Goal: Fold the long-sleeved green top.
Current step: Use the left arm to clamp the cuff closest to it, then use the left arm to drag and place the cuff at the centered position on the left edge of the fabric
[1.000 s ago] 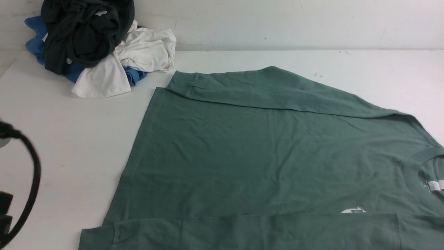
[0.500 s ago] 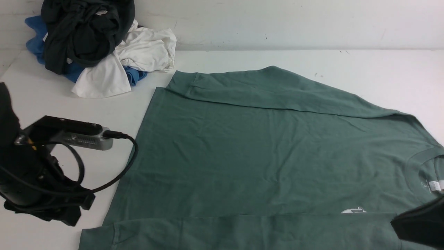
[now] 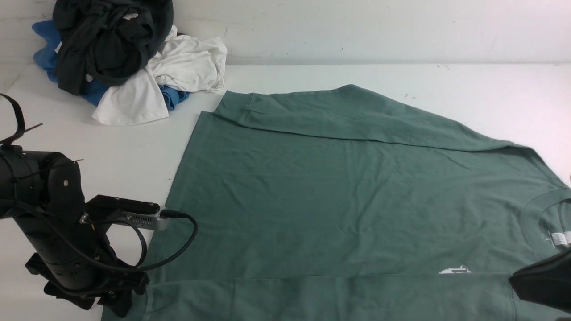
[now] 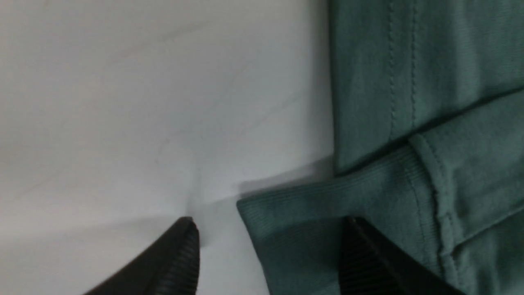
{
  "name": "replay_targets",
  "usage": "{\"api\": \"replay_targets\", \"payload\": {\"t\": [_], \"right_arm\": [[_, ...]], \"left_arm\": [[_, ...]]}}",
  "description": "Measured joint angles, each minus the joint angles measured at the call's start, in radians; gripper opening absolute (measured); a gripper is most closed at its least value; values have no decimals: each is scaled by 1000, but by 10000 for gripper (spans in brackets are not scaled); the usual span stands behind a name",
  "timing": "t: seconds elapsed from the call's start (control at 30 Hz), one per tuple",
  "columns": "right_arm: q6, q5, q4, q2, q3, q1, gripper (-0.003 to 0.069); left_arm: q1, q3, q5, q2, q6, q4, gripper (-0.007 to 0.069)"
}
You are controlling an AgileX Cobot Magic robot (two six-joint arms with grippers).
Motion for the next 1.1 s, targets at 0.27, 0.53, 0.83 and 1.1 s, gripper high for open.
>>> {"api": "replay_targets", "payload": {"t": [0.27,0.53,0.83,1.1], "right_arm": [[0,-60,-7,1,34,0,-15],[1,-64,-9,1,49,0,-15],[23,-64,-26,3,49,0,-15],[280,-90,-258,117,49,0,-15]], "left_arm": [[0,27,-31,-15,0,-36,210],[-3,41,-54,-53,0,-17,33],[-3,45,-22,-243,4,-8,33],[-3,-9,64,-316,10,-6,33]]}}
